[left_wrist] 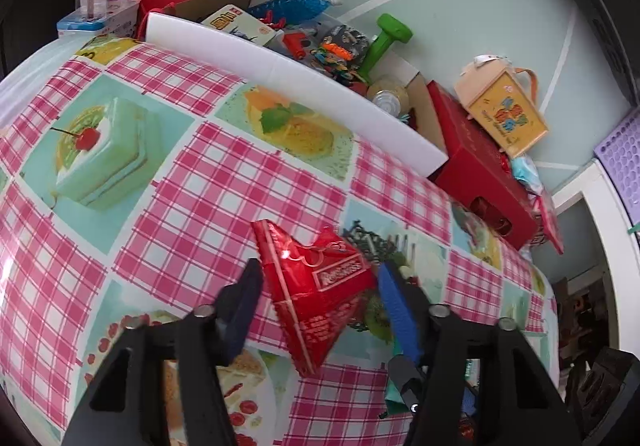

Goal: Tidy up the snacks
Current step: 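Grasp green-white biscuit packet with right tool while left tool grasps red Kiss packet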

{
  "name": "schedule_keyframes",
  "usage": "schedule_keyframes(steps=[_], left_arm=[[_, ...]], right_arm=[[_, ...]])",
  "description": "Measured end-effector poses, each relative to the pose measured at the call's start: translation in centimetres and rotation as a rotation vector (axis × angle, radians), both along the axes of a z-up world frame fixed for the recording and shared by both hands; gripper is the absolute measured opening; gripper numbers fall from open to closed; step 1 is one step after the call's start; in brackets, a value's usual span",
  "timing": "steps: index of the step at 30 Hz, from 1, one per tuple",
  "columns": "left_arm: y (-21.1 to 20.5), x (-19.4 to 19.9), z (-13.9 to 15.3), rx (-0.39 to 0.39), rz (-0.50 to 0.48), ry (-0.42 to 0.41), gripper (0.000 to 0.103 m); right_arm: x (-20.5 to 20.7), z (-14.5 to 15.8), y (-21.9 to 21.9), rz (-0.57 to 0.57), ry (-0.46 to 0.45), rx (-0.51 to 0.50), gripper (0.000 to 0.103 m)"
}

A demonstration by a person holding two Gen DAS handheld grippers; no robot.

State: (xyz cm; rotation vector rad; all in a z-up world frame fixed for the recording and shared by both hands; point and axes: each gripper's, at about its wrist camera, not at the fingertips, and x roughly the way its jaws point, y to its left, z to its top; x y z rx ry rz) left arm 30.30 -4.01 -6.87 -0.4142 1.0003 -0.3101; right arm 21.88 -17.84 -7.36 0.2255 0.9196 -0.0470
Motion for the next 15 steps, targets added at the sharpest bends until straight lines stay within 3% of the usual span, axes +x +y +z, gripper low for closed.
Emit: schedule_keyframes(steps=[15], left_arm=[[1.7, -1.5, 0.8, -0.046, 0.018, 0.031, 0.05]], right_arm=[[-0.4, 0.6, 0.0, -0.01, 0.005, -0.004, 0.043]])
